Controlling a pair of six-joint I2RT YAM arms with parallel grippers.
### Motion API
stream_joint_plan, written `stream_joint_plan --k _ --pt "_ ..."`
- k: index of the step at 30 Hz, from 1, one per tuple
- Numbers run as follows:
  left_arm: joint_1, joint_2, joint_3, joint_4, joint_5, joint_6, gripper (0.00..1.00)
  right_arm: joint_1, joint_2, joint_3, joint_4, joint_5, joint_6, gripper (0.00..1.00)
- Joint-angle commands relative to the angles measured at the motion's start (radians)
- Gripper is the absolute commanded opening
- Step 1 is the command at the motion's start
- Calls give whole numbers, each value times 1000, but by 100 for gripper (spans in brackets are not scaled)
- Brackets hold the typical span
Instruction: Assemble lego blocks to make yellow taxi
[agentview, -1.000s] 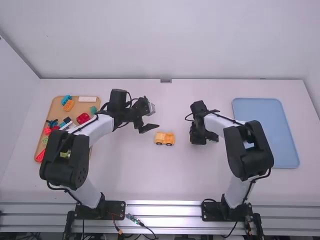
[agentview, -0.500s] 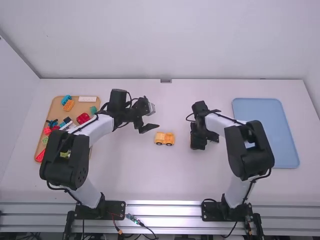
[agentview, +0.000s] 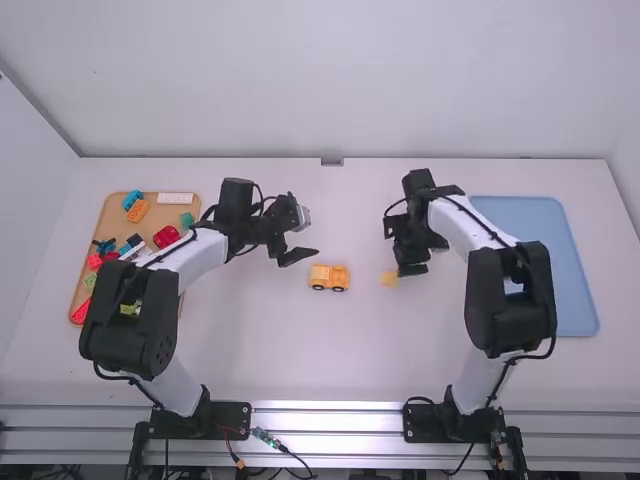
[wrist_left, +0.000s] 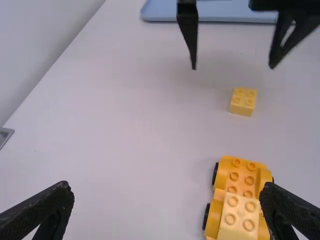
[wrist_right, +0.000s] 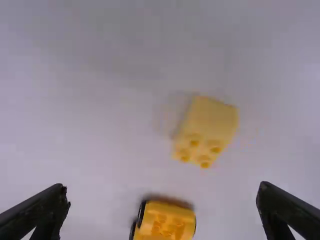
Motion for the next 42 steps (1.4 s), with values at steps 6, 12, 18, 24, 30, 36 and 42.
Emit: stream_joint_plan --k 6,12,18,24,30,36,42 --pt "2 -30 -11 -26 18 -11 99 -23 10 107 -43 -151 -1252 99" --pt "2 -30 -11 -26 19 -10 99 0 10 63 31 166 -1929 99" --pt "2 -30 -11 -13 18 -6 99 2 10 27 83 415 -2373 99" --pt "2 -30 -11 -35 -11 -1 99 -32 10 2 91 29 -2860 99" --pt "2 -30 -33 -75 49 159 99 -116 6 -2 -3 -351 -3105 99" --pt "2 -30 -123 22 131 241 99 -191 6 -69 -54 -681 -3342 99" --pt "2 -30 -218 171 258 217 99 -208 6 -199 96 -678 -3237 99"
